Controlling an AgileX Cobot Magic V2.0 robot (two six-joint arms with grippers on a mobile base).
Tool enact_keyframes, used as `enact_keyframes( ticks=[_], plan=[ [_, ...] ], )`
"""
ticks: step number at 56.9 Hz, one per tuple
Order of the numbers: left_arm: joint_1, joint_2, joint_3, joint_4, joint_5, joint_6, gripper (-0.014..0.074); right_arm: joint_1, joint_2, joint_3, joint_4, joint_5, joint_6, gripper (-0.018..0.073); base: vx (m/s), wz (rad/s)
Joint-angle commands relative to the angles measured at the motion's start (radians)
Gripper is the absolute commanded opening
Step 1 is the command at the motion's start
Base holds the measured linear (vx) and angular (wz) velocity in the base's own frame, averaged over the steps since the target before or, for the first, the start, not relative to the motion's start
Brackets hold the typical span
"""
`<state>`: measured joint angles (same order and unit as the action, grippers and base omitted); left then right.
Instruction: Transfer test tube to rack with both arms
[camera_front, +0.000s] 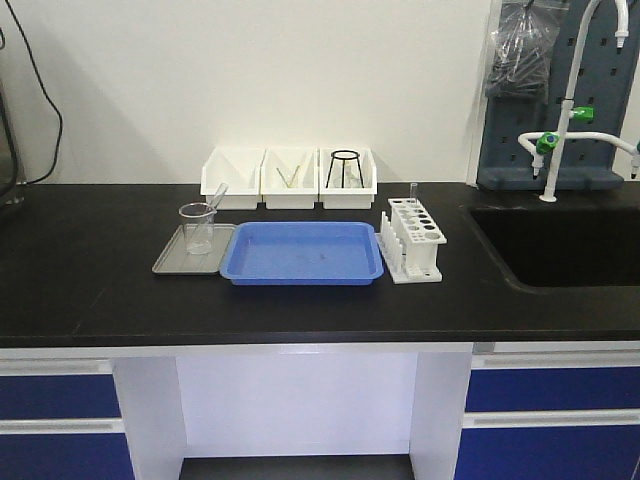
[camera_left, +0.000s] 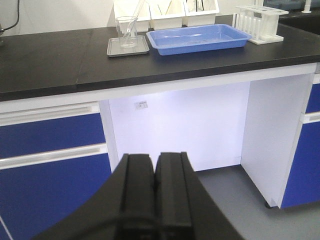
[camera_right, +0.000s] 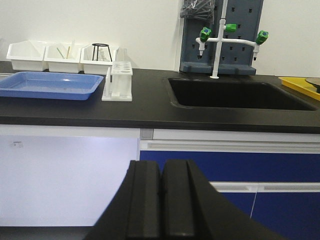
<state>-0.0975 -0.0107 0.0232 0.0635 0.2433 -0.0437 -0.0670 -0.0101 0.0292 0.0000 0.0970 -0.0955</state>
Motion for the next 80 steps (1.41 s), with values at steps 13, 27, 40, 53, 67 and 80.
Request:
enact_keyframes(
  ticks=[13, 27, 40, 53, 67, 80],
  plan=[
    [-0.001, -0.013, -0.022, -0.008, -0.082, -0.002, -0.0007, 0.000, -0.008, 0.020, -0.010, -0.080, 0.000, -0.0008, 0.31, -0.06],
    [-0.001, -0.013, -0.022, -0.008, -0.082, -0.002, -0.0007, 0.000, -0.008, 0.020, -0.010, -0.080, 0.000, -0.0008, 0.35, 0.03],
    [-0.001, -0.013, -0.022, -0.008, -0.082, -0.002, -0.0007, 0.000, -0.008, 0.020, -0.010, -0.080, 0.000, -0.0008, 0.40, 0.11],
    [-0.001, -0.013, -0.022, -0.008, -0.082, -0.002, -0.0007, 0.000, -0.008, 0.020, -0.010, -0.080, 0.000, -0.0008, 0.44, 0.12],
    [-0.001, -0.013, -0.022, -0.008, -0.082, -0.002, -0.0007, 0.000, -0.008, 0.020, -0.010, -0.080, 0.000, -0.0008, 0.44, 0.08],
    [-0.001, -0.013, -0.022, -0.008, -0.082, -0.002, -0.0007, 0.000, -0.008, 0.020, -0.010, -0.080, 0.000, -0.0008, 0.37, 0.01]
  ],
)
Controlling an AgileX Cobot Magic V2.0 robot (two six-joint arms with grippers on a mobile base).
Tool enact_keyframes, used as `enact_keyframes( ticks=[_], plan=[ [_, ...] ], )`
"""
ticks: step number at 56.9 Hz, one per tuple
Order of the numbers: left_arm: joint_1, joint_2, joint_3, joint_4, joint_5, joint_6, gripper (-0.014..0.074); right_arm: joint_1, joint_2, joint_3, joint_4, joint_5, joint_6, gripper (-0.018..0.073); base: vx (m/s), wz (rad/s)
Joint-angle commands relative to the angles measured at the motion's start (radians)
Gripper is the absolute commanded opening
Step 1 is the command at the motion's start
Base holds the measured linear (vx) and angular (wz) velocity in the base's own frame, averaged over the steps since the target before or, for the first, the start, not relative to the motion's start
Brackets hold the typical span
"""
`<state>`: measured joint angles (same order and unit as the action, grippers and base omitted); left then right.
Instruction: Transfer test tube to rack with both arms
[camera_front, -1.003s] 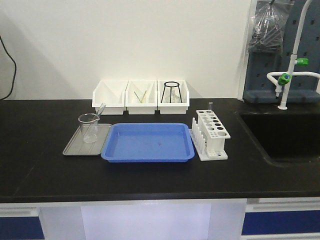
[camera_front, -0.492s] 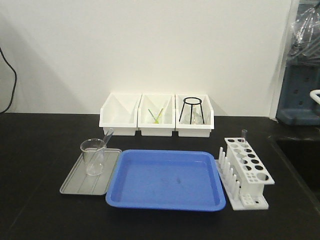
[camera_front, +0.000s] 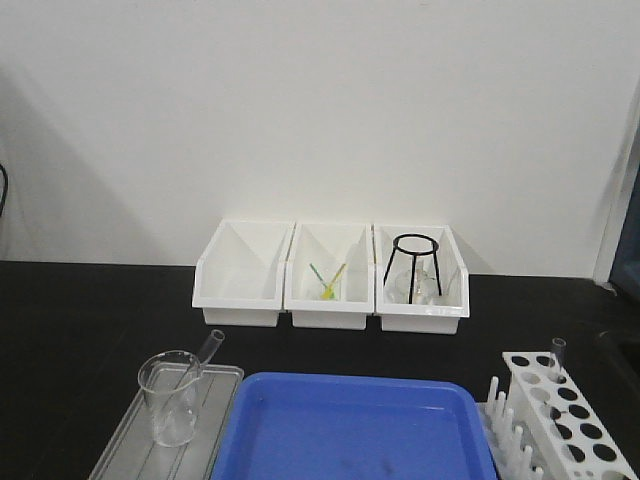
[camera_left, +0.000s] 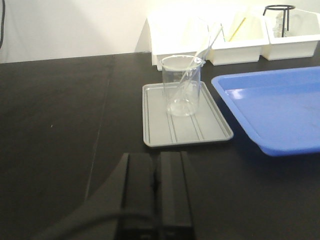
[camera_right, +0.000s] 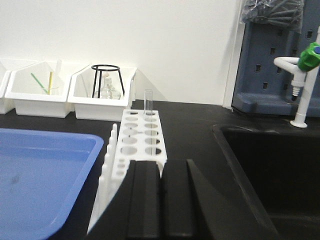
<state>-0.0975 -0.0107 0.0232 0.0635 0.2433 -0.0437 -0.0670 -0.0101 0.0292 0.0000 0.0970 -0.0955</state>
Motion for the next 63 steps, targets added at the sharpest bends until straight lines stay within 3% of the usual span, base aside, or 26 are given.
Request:
enact_keyframes(
  ticks=[1, 54, 63],
  plan=[
    [-0.001, -0.013, -0.022, -0.008, -0.082, -0.002, -0.0007, 0.000, -0.008, 0.020, -0.010, -0.080, 0.000, -0.0008, 0.31, -0.03],
    [-0.001, -0.013, -0.022, -0.008, -0.082, -0.002, -0.0007, 0.000, -0.008, 0.020, -0.010, -0.080, 0.000, -0.0008, 0.09, -0.05],
    [-0.001, -0.013, -0.022, -0.001, -0.163, -0.002, -0.0007, 0.000, -0.008, 0.020, -0.007, -0.108, 0.001, -0.0008, 0.00, 0.00]
  ],
)
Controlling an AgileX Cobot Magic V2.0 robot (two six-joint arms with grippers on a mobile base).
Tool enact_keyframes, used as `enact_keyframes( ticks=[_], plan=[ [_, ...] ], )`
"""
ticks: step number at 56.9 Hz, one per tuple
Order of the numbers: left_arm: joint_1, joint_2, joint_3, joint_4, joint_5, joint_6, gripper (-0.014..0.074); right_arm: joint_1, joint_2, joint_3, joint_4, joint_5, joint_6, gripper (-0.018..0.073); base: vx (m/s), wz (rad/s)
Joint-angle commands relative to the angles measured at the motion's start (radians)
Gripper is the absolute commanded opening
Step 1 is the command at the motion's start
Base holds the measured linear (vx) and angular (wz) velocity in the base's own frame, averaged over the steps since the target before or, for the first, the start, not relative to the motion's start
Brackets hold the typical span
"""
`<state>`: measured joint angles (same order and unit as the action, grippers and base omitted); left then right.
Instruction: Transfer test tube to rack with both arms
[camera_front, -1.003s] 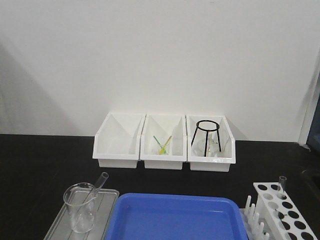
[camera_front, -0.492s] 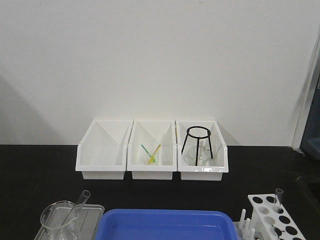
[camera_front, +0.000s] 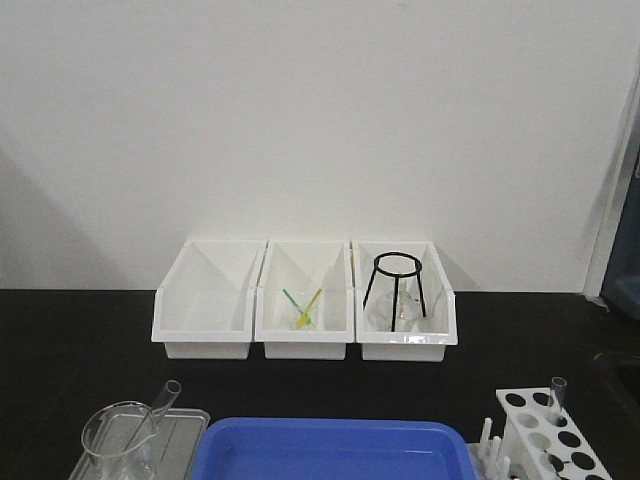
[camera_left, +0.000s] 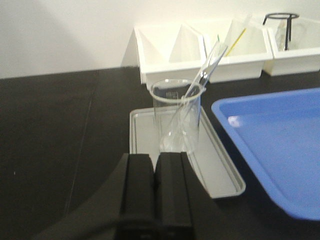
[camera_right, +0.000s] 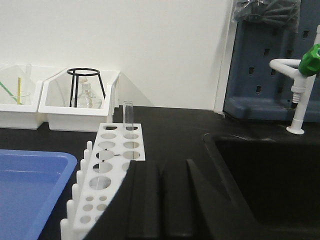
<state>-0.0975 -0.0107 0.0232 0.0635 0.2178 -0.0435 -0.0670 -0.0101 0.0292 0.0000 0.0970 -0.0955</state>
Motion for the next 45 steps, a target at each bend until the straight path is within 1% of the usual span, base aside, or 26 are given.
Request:
enact_keyframes(
  ticks=[1, 5, 8, 11, 14, 17, 20, 22, 26, 30, 35, 41, 45],
  plan=[
    [-0.001, -0.013, -0.022, -0.001, -0.145, -0.003, -0.0007, 0.000, -0.008, 0.020, 0.000, -0.112, 0.003, -0.0008, 0.00, 0.00],
    [-0.001, -0.013, -0.024, -0.001, -0.199, -0.003, -0.0007, 0.000, -0.008, 0.020, 0.009, -0.145, 0.013, -0.0008, 0.00, 0.00],
    [-0.001, -0.013, -0.026, -0.005, -0.277, -0.009, -0.0007, 0.000, -0.008, 0.019, 0.012, -0.205, 0.012, -0.0008, 0.00, 0.00],
    [-0.001, -0.013, -0.034, -0.039, -0.350, -0.049, -0.0007, 0.000, -0.008, 0.018, 0.029, -0.283, 0.013, -0.0008, 0.00, 0.00],
    [-0.001, -0.013, -0.048, -0.075, -0.446, -0.092, -0.0007, 0.000, -0.008, 0.005, 0.044, -0.331, 0.014, -0.0008, 0.00, 0.00],
    [-0.001, -0.013, -0.082, -0.114, -0.483, -0.136, -0.0007, 0.000, -0.008, -0.030, 0.051, -0.340, 0.013, -0.0008, 0.00, 0.00],
    [-0.001, -0.012, -0.150, -0.143, -0.461, -0.183, -0.0007, 0.000, -0.004, -0.087, 0.050, -0.315, 0.012, -0.0008, 0.00, 0.00],
    [-0.001, -0.005, -0.193, -0.138, -0.423, -0.190, -0.0007, 0.000, 0.006, -0.138, 0.050, -0.294, 0.010, -0.0008, 0.00, 0.00],
    [-0.001, 0.042, -0.319, -0.105, -0.370, -0.161, -0.0007, 0.000, 0.062, -0.253, 0.050, -0.283, 0.005, -0.0008, 0.00, 0.00],
    [-0.001, 0.136, -0.442, -0.103, -0.380, -0.142, -0.0007, 0.000, 0.154, -0.362, 0.050, -0.292, 0.005, -0.0008, 0.00, 0.00],
    [-0.001, 0.326, -0.620, -0.103, -0.366, -0.106, -0.0007, 0.000, 0.330, -0.517, 0.048, -0.307, 0.005, -0.0008, 0.00, 0.00],
    [-0.001, 0.530, -0.768, -0.103, -0.311, -0.037, -0.0007, 0.000, 0.515, -0.651, 0.048, -0.312, 0.012, -0.0008, 0.00, 0.00],
    [-0.001, 0.647, -0.834, -0.105, -0.295, -0.011, -0.0007, 0.000, 0.621, -0.712, 0.045, -0.314, 0.011, -0.0008, 0.00, 0.01]
  ],
)
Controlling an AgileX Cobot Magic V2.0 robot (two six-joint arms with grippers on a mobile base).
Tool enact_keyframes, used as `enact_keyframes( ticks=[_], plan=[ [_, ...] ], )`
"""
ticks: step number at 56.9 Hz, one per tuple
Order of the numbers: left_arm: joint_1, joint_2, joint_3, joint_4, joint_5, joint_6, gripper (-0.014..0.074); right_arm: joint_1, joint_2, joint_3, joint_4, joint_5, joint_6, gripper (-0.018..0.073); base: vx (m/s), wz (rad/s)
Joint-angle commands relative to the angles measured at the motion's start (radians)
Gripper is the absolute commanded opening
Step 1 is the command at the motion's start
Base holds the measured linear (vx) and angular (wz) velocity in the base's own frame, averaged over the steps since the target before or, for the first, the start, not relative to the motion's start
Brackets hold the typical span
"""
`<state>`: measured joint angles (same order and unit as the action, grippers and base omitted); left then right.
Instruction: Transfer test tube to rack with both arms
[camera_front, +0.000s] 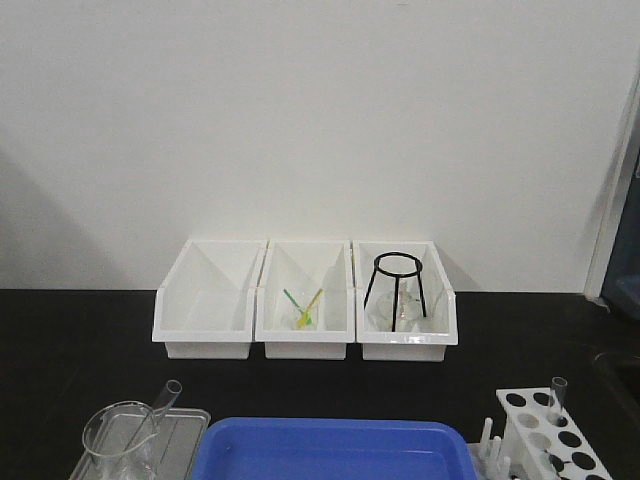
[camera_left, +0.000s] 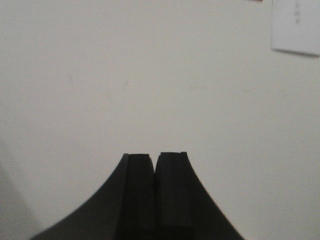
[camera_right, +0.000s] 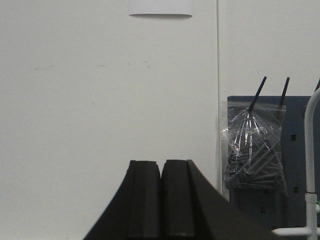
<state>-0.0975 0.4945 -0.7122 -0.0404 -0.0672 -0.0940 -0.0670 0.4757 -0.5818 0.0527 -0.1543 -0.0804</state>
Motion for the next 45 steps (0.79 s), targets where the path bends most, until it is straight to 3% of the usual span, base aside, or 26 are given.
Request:
enact_keyframes(
  ticks=[1, 13, 21, 28, 35, 45],
  plan=[
    [-0.001, 0.161, -0.109, -0.001, -0.008, 0.043, -0.0007, 0.000, 0.153, -0.110, -0.007, -0.064, -0.004, -0.0008, 0.00, 0.00],
    [-0.001, 0.320, -0.158, -0.006, 0.023, 0.045, -0.0001, 0.000, 0.294, -0.152, -0.007, -0.119, -0.004, 0.0004, 0.00, 0.00],
    [-0.001, 0.341, -0.158, -0.006, 0.031, 0.045, 0.0053, 0.000, 0.304, -0.152, -0.007, -0.108, -0.003, 0.0069, 0.00, 0.00],
    [-0.001, 0.342, -0.158, -0.001, 0.032, 0.048, 0.0153, 0.000, 0.304, -0.152, -0.007, -0.091, -0.004, 0.0189, 0.00, 0.00],
    [-0.001, 0.342, -0.158, 0.002, 0.034, 0.051, 0.0315, 0.000, 0.304, -0.152, -0.007, -0.090, -0.004, 0.0386, 0.00, 0.00],
    [-0.001, 0.342, -0.158, -0.001, 0.021, 0.147, 0.0521, 0.002, 0.304, -0.152, -0.007, -0.097, -0.004, 0.0626, 0.00, 0.00]
  ],
)
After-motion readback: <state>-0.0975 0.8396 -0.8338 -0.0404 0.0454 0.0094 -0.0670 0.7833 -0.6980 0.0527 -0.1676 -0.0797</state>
